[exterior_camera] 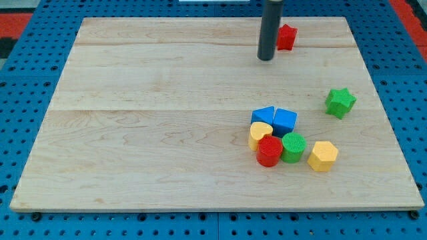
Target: Drag the green star towards the red star
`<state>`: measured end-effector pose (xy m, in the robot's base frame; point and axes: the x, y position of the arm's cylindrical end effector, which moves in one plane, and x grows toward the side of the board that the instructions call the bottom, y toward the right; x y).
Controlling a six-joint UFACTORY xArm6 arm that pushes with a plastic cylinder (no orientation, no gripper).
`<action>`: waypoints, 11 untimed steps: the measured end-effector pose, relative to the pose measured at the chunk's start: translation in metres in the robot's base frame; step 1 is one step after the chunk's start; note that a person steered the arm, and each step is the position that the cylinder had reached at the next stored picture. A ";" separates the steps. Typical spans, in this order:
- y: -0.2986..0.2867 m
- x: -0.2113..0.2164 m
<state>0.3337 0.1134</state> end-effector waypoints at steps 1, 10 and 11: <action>0.086 0.021; 0.085 0.140; 0.085 0.132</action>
